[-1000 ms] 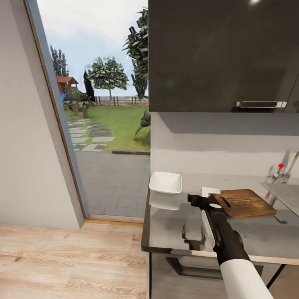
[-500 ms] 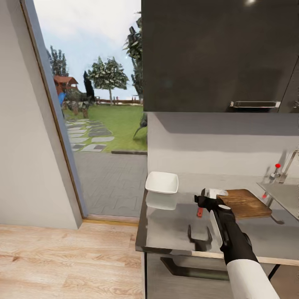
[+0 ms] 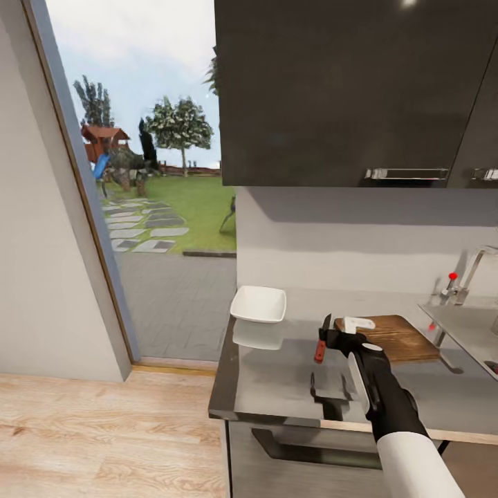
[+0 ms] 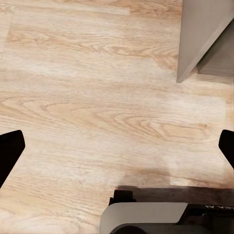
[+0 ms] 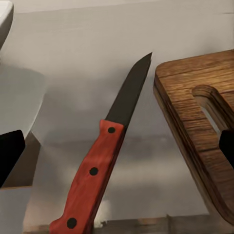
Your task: In the kitchen, take the Vidalia onion out of the sink, dice it on the chopping board with the paring knife, put the diced onion into the bowl on the countertop, then place both the paring knife and the chopping board into the sink.
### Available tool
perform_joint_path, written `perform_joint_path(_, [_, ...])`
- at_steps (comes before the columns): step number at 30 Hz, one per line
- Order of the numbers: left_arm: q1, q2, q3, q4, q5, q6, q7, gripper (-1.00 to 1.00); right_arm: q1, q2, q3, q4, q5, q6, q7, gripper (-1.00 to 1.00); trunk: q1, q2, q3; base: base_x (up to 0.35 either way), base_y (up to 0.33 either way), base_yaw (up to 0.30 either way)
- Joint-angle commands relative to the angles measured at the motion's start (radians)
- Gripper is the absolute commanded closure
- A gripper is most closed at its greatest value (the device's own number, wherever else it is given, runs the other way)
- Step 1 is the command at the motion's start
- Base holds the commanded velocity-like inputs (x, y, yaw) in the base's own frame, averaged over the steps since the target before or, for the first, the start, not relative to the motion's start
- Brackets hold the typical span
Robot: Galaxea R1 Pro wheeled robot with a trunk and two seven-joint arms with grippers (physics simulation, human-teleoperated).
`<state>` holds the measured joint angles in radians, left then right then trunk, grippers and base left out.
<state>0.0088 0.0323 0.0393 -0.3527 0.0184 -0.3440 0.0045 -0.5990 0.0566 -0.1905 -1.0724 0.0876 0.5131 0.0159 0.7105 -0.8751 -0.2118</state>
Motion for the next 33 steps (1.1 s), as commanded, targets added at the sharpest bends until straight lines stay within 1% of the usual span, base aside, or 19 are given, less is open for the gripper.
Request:
perform_joint_path(1, [0.000, 0.000, 0.001, -0.002, 0.002, -0.001, 0.000, -1.00, -0.001, 0.001, -0.002, -0.001, 0.009, 0.005, 0.003, -1.00, 0.000, -0.001, -0.001, 0.000, -0.007, 0.000])
perform_joint_path(15, [0.000, 0.000, 0.001, -0.002, 0.002, -0.001, 0.001, -1.00, -0.001, 0.002, 0.000, 0.009, 0.009, 0.004, 0.004, -1.00, 0.000, -0.001, -0.001, -0.013, 0.036, 0.000])
perform_joint_path(22, [0.000, 0.000, 0.001, -0.002, 0.002, -0.001, 0.001, -1.00, -0.001, 0.003, 0.000, 0.043, 0.010, -0.050, 0.003, -1.00, 0.000, -0.001, -0.001, 0.000, 0.028, 0.000])
perform_joint_path(33, [0.000, 0.000, 0.001, -0.002, 0.002, -0.001, 0.000, -1.00, -0.001, 0.003, 0.002, 0.050, 0.010, -0.057, 0.002, -1.00, 0.000, -0.001, -0.001, 0.000, 0.037, 0.000])
